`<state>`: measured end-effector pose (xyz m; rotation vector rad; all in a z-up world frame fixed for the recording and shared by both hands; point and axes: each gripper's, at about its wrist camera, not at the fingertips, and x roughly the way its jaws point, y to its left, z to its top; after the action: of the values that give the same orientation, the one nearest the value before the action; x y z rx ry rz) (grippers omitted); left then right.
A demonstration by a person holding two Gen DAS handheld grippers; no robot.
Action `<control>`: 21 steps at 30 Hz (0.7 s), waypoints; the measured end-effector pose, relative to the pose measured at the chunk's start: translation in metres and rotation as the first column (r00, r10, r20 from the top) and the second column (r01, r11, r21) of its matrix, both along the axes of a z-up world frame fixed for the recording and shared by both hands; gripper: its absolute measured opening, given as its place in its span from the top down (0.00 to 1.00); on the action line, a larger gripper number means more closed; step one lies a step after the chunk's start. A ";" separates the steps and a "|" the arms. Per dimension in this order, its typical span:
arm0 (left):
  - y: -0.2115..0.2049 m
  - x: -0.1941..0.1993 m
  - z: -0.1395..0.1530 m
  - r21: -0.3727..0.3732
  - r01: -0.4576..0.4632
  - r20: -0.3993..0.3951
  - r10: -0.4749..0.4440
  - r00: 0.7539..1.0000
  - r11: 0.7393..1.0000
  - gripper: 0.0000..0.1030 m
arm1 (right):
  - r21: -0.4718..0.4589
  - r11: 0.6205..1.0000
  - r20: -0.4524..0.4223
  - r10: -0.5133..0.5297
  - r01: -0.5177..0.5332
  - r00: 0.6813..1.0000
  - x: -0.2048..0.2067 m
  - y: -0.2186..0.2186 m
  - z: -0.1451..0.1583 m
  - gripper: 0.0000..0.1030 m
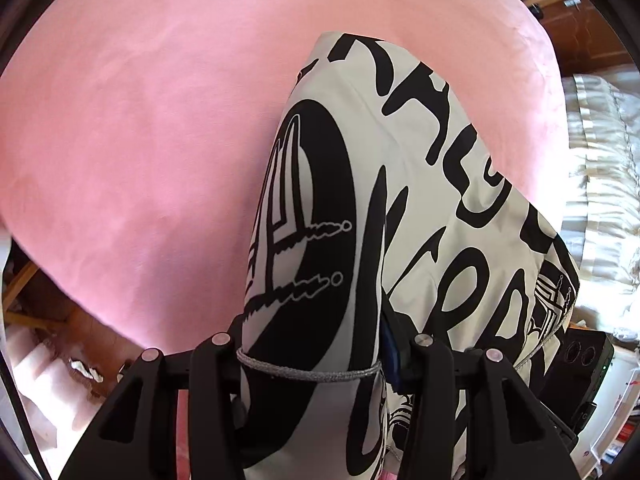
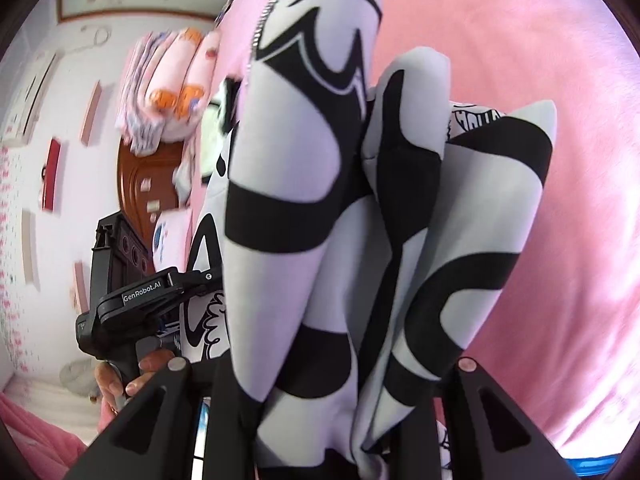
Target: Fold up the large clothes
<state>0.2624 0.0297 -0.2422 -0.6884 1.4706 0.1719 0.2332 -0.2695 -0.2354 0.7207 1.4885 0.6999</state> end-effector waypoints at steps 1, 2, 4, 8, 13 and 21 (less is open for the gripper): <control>0.001 -0.001 0.000 0.005 -0.014 -0.001 0.014 1.000 1.000 0.56 | 0.006 1.000 0.002 0.016 -0.016 1.000 -0.003 0.008 0.003 0.76; 0.003 -0.003 0.000 0.000 0.039 -0.052 -0.039 0.998 0.999 0.56 | 0.015 0.999 0.002 0.034 -0.035 0.999 -0.006 0.018 0.006 0.76; -0.003 0.000 0.004 0.021 0.019 -0.044 -0.018 0.999 1.000 0.56 | 0.029 0.997 0.005 0.068 -0.068 0.998 -0.008 0.036 0.010 0.76; 0.011 0.012 0.010 0.034 -0.021 -0.009 0.021 1.000 0.999 0.56 | 0.042 0.989 0.047 0.141 -0.143 0.989 -0.003 0.086 0.026 0.76; 0.076 0.028 0.031 0.051 -0.036 0.054 0.033 0.998 0.998 0.56 | 0.037 0.982 0.103 0.180 -0.184 0.978 0.011 0.151 0.044 0.76; 0.208 0.056 0.058 0.075 0.004 0.166 -0.016 0.986 0.997 0.56 | 0.054 0.986 0.175 0.145 -0.156 0.974 0.025 0.268 0.063 0.76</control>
<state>0.3184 0.2372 -0.1840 -0.6204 1.3010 0.1566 0.2583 -0.0019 -0.1727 0.5867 1.3771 0.9088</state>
